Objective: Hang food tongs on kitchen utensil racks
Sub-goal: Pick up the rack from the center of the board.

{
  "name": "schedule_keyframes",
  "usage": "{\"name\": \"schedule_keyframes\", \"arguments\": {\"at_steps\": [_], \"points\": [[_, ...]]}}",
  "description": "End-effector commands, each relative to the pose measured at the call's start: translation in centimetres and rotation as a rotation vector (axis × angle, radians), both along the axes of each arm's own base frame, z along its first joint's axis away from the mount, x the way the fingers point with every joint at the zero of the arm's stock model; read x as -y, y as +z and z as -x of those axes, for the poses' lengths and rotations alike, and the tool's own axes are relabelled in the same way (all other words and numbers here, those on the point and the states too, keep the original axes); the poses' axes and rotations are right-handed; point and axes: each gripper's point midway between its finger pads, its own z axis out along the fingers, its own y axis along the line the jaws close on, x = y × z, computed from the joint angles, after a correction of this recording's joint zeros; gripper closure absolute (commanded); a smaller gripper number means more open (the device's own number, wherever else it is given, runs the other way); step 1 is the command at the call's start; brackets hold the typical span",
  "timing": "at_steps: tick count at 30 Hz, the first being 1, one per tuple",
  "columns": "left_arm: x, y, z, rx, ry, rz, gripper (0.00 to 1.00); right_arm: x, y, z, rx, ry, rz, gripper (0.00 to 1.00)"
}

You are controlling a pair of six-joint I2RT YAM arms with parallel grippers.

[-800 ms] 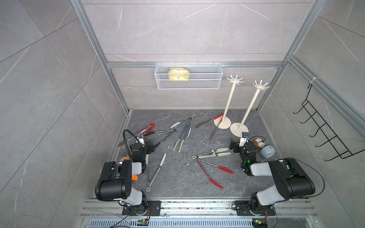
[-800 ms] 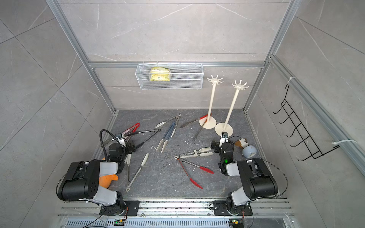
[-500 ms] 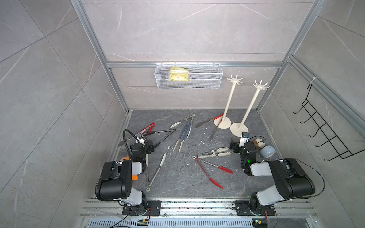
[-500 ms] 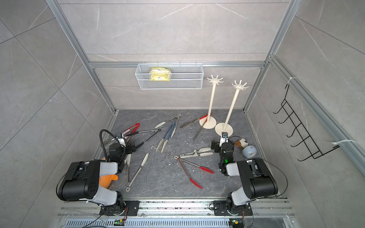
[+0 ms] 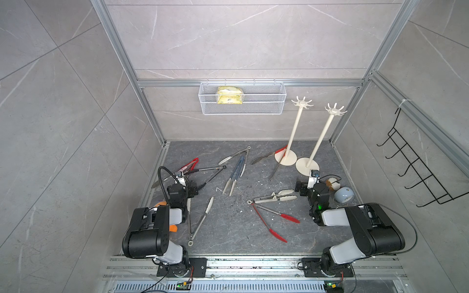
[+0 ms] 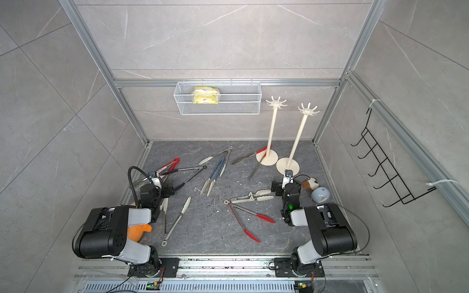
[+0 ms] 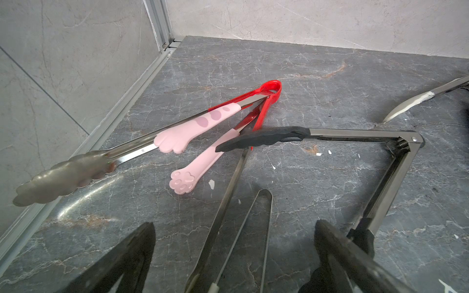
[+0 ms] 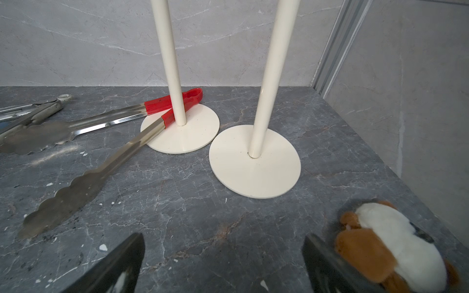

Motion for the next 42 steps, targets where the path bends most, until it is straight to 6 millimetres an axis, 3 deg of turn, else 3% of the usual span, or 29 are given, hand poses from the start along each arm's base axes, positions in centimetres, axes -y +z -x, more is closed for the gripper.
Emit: {"name": "schedule_keyframes", "arguments": {"at_steps": [1, 8, 16, 22, 25, 29, 36, 42], "points": [[-0.1, 0.8, -0.4, 0.032, 0.010, -0.006, 0.00, 0.2, 0.0, -0.2, 0.000, -0.013, -0.003, 0.00], [-0.3, 1.6, -0.5, 0.024, 0.021, -0.008, 0.00, 0.4, 0.4, 0.0, 0.007, -0.024, -0.004, 0.00], [-0.5, 7.0, 0.6, 0.069, 0.048, 0.006, 0.00, 0.8, 3.8, 0.6, -0.044, -0.050, -0.020, 0.00], [-0.1, 11.8, 2.0, 0.077, 0.061, 0.086, 0.00, -1.1, 6.0, 2.0, -0.156, 0.021, -0.134, 0.00], [2.0, 14.1, 3.1, 0.110, -0.028, 0.151, 0.00, -1.3, 7.3, 2.6, -0.216, 0.016, -0.180, 0.00], [4.3, 15.5, 5.0, 0.098, -0.107, 0.211, 0.00, -2.9, 9.5, 3.0, -0.208, 0.106, -0.214, 0.00], [6.4, 18.1, 7.7, 0.124, -0.213, 0.250, 0.00, -4.3, 11.7, 3.4, -0.171, 0.206, -0.208, 0.00], [7.3, 19.8, 8.4, 0.128, -0.257, 0.275, 0.00, -5.6, 12.7, 2.7, -0.134, 0.277, -0.223, 0.01]]}}
